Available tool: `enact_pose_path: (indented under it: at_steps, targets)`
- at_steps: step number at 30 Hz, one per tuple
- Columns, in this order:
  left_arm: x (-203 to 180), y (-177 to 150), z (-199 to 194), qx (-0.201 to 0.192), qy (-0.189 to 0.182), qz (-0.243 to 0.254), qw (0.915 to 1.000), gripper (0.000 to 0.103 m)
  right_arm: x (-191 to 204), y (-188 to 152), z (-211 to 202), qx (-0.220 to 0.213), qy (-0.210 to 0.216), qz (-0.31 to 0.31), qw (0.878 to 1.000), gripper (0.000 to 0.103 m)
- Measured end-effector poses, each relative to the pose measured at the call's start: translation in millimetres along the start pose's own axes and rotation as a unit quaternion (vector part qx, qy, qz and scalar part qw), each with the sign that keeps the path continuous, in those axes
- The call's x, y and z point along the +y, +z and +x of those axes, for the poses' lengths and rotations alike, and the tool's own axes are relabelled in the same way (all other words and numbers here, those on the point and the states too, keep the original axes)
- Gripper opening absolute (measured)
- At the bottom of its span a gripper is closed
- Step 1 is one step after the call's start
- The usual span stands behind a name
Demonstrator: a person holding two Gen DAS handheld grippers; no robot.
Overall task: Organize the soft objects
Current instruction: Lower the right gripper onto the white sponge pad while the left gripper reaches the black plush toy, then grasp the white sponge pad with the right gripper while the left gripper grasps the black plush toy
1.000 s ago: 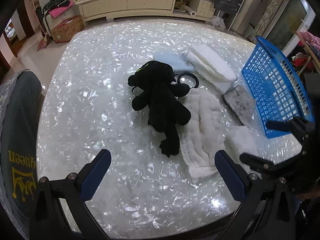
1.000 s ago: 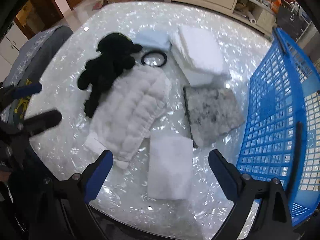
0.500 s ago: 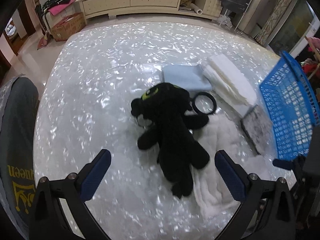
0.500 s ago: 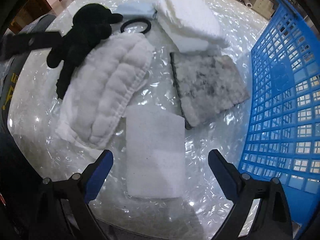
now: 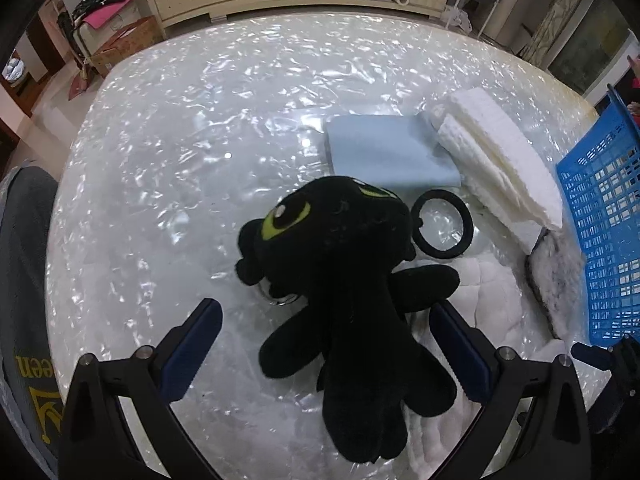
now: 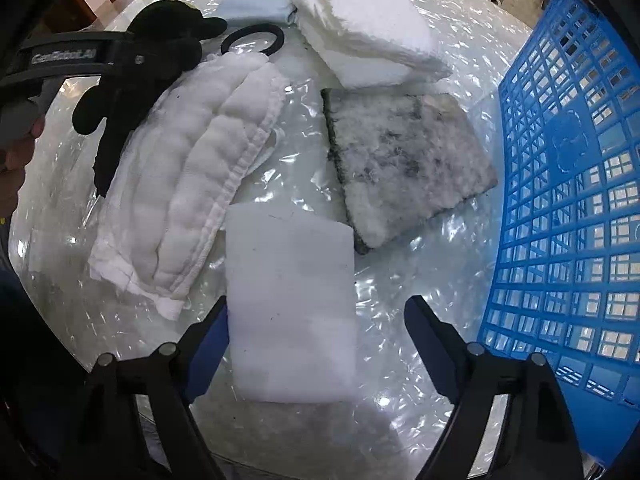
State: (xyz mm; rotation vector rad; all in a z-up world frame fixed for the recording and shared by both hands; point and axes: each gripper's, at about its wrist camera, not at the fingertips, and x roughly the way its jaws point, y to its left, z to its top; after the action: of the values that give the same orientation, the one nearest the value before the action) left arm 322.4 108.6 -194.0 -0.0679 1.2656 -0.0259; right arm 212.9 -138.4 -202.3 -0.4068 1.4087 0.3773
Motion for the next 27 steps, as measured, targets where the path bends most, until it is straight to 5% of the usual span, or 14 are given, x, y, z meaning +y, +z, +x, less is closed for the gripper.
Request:
enact_pose_path:
  at_steps: [1, 2, 9, 20, 27]
  targets:
    - [-1.4, 0.5, 2.0, 0.001, -0.001, 0.002, 1.0, 0.099, -1.5, -1.3, -0.9, -0.001, 0.0, -0.001, 1.0, 0.078]
    - [-3.6, 1.5, 4.2, 0.002, -0.002, 0.003, 1.0, 0.084, 1.0, -2.1, -2.9, -0.002, 0.002, -0.002, 1.0, 0.074]
    - [-15.1, 1.6, 12.9, 0.014, -0.001, 0.024, 0.9996, 0.055, 16.2, -14.4, -24.3, -0.013, 0.01, -0.007, 1.0, 0.053]
    - [3.1, -22.4, -23.7, -0.012, 0.03, 0.013, 0.9994, 0.053, 24.2, -32.3, -52.9, -0.025, 0.01, 0.005, 1.0, 0.051]
    - [4.9, -74.2, -84.1, -0.035, -0.003, 0.017, 0.9992, 0.053, 38.9, -44.5, -94.5, -0.052, 0.017, -0.004, 0.999, 0.051]
